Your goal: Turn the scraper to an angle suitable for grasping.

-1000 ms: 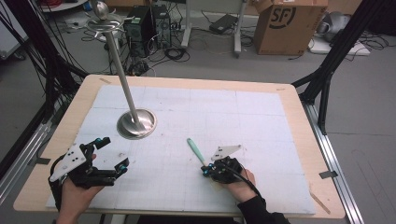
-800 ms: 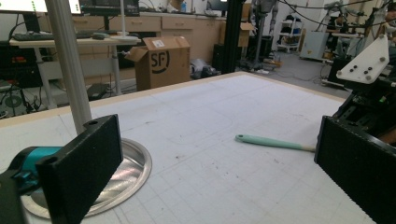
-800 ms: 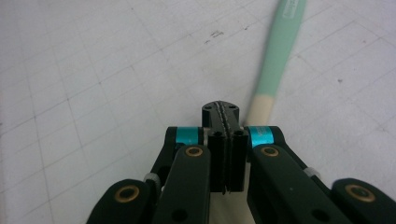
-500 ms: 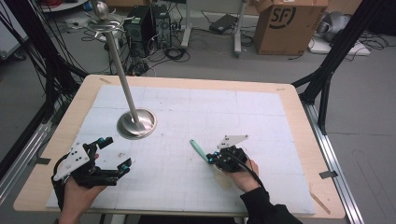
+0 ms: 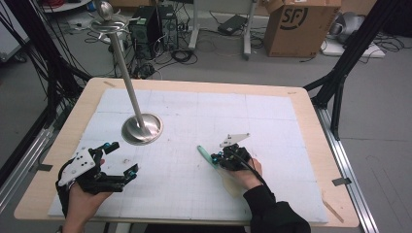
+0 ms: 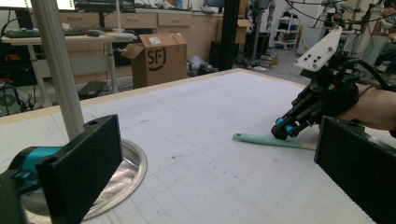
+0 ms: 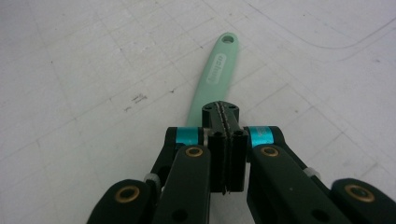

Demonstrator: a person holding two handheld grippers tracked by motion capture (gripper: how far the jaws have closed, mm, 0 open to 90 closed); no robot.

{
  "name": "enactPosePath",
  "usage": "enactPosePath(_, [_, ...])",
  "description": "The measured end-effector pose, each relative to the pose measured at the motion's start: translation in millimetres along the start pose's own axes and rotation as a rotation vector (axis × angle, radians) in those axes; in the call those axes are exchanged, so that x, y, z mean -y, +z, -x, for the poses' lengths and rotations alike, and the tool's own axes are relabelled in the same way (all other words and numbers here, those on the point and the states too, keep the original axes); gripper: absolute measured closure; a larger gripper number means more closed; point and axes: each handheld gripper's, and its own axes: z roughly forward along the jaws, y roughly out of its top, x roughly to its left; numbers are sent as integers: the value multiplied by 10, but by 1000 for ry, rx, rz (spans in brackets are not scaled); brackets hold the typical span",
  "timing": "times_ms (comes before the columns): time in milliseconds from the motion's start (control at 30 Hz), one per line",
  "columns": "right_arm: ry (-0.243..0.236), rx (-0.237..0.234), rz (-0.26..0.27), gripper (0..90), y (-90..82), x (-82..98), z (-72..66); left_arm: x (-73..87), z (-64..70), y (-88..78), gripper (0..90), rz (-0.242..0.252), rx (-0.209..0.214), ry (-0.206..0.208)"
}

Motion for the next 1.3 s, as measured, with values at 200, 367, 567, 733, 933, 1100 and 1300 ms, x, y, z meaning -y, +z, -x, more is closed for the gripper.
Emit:
enactPosePath(200, [-26,-77,-30,900,94,-98,-132,11,-5,6,17,-9,-1,0])
enactPosePath(367, [-65,-118,-53,900,140,-155,-249,10,-7,-3,17,-7,-4,-1])
enactPosePath(567, [-116,-152,-79,900,186,-206,-394,10,-20,-11,17,-6,-5,-1])
enactPosePath(733, [-154,-127,-68,900,154,-226,-412,12,-20,-6,17,-8,-3,-1])
enactPosePath(933, [-111,-159,2,833,-27,-221,-367,15,-34,-3,17,-7,-1,-2])
enactPosePath(1100, [-74,-221,56,597,-216,-98,-346,8,-59,-35,17,0,-16,-12])
enactPosePath(1300, [-42,-219,82,384,-342,16,-340,-3,-76,-40,17,3,-25,-14])
